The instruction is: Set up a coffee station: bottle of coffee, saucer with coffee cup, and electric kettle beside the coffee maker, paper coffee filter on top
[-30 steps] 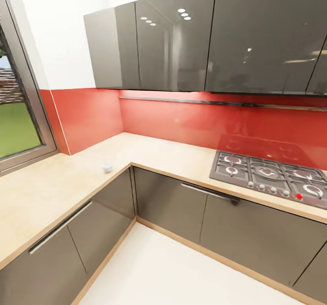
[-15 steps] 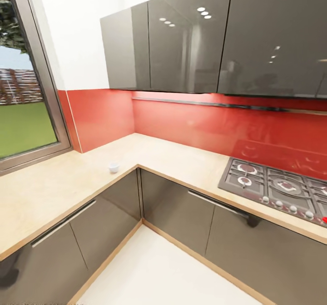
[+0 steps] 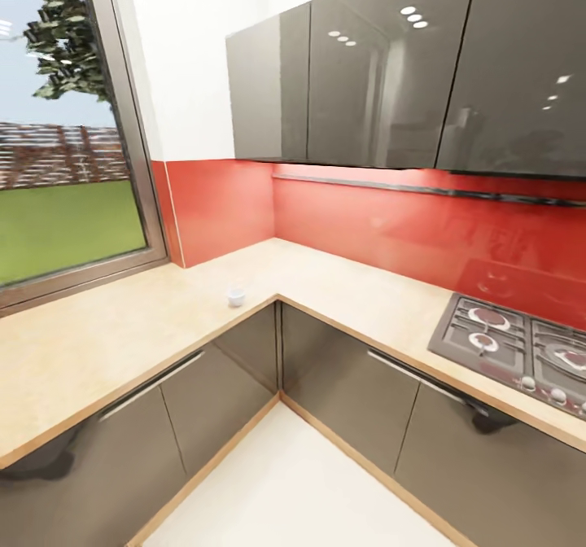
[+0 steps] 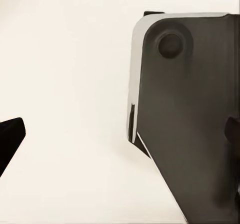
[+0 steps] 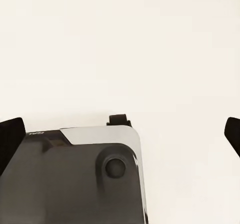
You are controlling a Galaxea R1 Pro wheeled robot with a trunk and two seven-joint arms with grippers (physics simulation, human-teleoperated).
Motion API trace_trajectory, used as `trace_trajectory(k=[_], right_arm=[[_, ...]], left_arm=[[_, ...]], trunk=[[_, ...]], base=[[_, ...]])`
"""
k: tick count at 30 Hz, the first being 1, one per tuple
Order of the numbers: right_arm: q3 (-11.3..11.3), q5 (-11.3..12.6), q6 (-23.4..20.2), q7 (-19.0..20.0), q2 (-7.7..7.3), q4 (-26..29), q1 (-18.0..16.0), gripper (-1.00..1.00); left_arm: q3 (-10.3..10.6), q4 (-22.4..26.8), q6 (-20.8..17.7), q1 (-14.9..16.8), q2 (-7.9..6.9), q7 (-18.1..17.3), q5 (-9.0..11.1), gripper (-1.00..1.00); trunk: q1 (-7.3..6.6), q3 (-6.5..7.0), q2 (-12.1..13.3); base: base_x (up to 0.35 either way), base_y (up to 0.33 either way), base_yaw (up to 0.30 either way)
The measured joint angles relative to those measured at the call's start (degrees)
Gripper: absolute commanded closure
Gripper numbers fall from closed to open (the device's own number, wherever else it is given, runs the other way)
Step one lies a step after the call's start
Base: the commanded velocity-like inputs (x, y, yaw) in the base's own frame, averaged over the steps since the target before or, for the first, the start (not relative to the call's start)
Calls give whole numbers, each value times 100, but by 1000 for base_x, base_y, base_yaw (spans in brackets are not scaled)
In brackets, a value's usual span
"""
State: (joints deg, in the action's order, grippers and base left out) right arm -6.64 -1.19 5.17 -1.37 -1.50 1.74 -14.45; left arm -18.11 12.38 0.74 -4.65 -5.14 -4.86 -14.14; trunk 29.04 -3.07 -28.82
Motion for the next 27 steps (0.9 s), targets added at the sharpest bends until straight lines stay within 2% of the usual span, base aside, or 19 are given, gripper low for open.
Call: trace_trajectory(k=[2, 5, 13, 27], right_arm=[[0, 0, -1, 0, 0, 0, 0, -100], [0, 0, 0, 0, 0, 0, 0, -100], [0, 0, 3, 0, 7, 0, 0, -100], [9, -2, 4, 0, 9, 0, 0, -100]], left_arm=[[-14, 5, -18, 4, -11, -49, -10, -100], [11, 2, -19, 8, 8, 87, -27, -100], [-22, -6, -28, 8, 6, 802, -20, -100], [33, 3, -11, 8, 39, 856, -18, -100]], trunk=[[0, 0, 0], [0, 0, 0], [0, 0, 0], [0, 0, 0]], base=[[0, 0, 279], [0, 0, 279], [0, 0, 279], [0, -1, 279]])
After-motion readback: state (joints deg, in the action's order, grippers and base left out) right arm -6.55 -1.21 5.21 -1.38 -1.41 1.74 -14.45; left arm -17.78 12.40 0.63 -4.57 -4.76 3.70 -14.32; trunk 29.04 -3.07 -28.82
